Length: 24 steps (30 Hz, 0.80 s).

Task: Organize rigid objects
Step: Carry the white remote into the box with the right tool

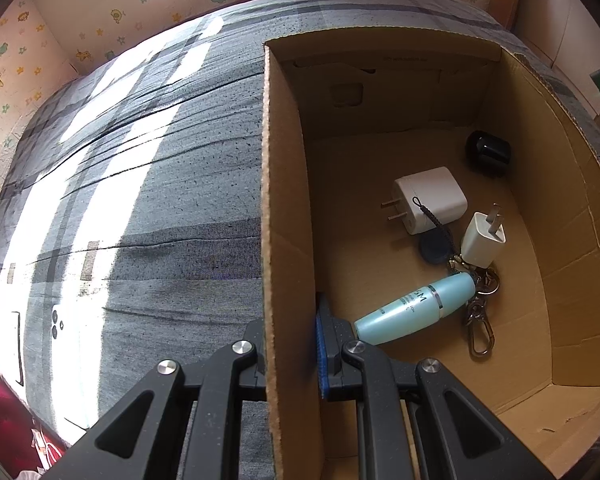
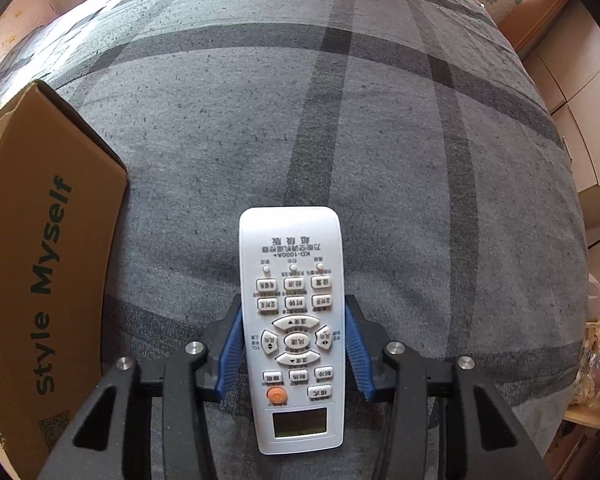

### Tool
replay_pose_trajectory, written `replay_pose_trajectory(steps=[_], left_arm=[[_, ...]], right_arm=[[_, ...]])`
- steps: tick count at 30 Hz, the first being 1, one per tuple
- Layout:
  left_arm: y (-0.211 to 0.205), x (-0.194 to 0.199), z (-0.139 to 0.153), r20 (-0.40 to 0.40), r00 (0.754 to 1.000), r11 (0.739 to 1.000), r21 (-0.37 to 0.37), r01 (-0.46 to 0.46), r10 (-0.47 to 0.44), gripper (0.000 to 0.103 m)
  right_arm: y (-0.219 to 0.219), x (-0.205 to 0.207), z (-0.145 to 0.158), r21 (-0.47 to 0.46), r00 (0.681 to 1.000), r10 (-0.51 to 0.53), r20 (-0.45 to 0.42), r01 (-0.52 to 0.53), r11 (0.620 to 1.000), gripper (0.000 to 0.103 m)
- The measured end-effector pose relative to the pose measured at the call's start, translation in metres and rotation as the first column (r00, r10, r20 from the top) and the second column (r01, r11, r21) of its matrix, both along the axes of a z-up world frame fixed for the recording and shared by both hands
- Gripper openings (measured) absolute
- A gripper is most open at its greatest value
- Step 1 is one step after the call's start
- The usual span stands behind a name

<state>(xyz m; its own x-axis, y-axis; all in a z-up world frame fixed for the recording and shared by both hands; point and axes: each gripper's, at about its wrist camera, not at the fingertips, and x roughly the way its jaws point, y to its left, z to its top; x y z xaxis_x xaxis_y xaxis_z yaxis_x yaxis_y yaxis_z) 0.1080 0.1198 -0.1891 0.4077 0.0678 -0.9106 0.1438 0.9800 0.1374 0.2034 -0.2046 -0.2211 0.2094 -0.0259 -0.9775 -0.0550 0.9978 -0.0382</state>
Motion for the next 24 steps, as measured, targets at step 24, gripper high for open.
replay_pose_trajectory(steps=[24], left_arm=[[-0.003, -0.001, 0.0, 0.005, 1.0, 1.0, 0.011, 0.006, -0.006, 0.015]], right_arm=[[0.055, -0.053, 0.094, -0.018, 0.991, 0.032, 0.127, -0.029, 0.999, 0.05]])
